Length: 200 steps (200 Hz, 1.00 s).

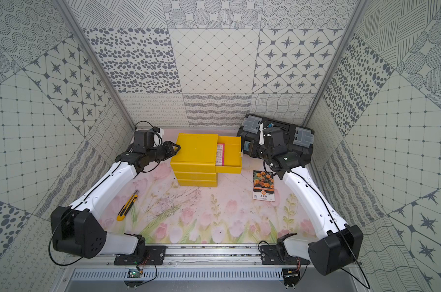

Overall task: Take the seed bags out of the drawer
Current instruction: Pick up the seed packet from the drawer.

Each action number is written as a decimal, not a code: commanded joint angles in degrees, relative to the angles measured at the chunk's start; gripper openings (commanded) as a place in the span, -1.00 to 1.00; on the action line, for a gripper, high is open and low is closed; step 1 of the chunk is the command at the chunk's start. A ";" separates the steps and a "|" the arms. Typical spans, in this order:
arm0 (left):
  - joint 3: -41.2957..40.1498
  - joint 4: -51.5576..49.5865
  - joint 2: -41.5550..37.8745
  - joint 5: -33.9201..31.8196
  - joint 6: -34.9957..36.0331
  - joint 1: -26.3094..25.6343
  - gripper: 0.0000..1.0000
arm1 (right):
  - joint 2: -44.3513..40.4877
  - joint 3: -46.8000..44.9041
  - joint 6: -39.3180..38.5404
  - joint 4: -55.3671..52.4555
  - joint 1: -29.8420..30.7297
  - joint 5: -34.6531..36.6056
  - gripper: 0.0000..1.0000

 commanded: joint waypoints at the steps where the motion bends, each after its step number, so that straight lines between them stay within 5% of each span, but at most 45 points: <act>1: -1.30 -17.17 0.49 2.72 0.66 -0.21 -0.25 | 4.68 4.23 1.57 -0.91 4.46 0.34 -0.15; 54: -1.69 -17.54 -0.19 2.29 1.15 -0.26 -0.25 | 15.91 11.92 2.93 -1.18 10.71 1.52 -0.16; 200: -3.11 -17.45 -1.41 2.49 1.53 -0.20 -0.25 | 31.09 18.05 5.40 -0.99 10.85 1.80 -0.08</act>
